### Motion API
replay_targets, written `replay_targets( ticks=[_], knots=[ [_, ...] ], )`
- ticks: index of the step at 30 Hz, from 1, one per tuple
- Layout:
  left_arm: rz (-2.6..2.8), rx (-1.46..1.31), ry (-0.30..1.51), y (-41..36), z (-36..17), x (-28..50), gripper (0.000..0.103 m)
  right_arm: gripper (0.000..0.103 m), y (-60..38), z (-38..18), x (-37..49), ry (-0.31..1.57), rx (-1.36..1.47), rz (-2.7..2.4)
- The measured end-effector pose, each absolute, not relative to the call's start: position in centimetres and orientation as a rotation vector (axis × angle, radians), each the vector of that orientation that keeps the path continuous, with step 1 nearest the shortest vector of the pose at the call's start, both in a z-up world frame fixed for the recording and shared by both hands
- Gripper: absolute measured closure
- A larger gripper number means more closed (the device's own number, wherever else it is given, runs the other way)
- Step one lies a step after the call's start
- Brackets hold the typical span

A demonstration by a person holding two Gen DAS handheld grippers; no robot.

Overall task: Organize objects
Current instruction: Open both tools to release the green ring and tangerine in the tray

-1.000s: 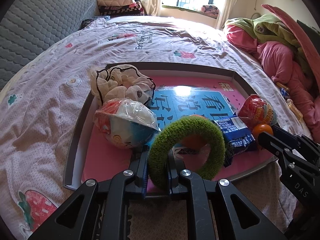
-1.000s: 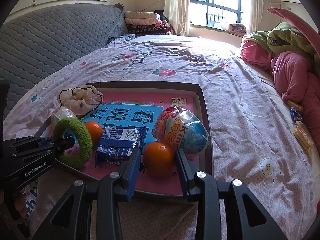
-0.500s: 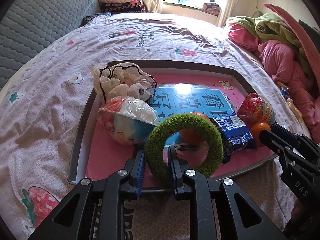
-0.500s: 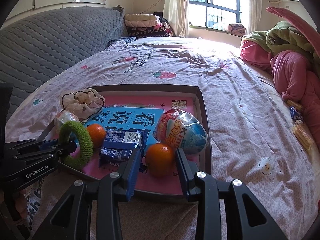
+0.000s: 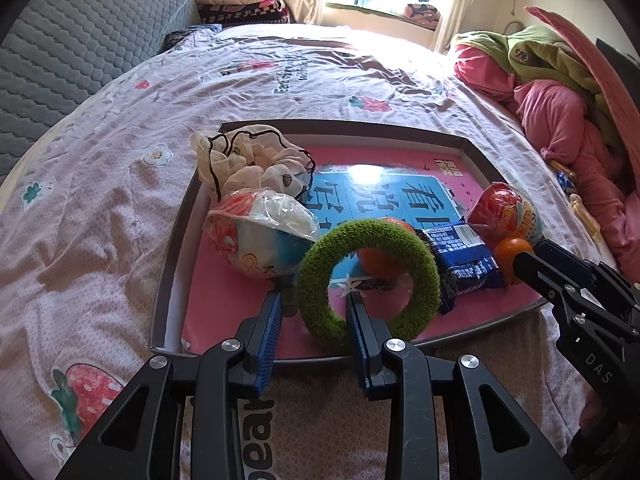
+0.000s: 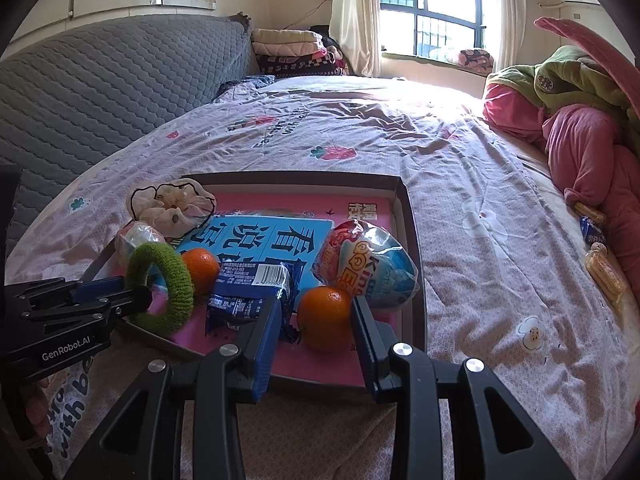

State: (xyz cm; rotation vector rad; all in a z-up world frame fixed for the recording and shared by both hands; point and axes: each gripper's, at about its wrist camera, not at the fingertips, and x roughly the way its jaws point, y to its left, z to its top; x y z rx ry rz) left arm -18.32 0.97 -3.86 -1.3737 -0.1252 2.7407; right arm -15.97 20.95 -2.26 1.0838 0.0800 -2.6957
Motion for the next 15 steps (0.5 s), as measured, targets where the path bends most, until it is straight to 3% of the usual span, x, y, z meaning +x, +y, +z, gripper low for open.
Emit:
replay_targets(
  ticks=[9, 13, 15],
  knots=[
    [2.750, -1.361, -0.121, 0.8, -3.5, -17.8, 0.069, 0.051, 21.0, -2.0, -15.8, 0.064, 1.076, -2.694],
    [2.755, -1.347, -0.118, 1.0, -3.2, -17.5, 0.057, 0.047, 20.8, -1.8, -15.6, 0.070, 1.070, -2.699],
    [2.758, -1.329, -0.117, 1.1, -2.8, -17.3, 0.057, 0.045, 20.8, -1.8, -15.4, 0.065, 1.069, -2.700]
  ],
)
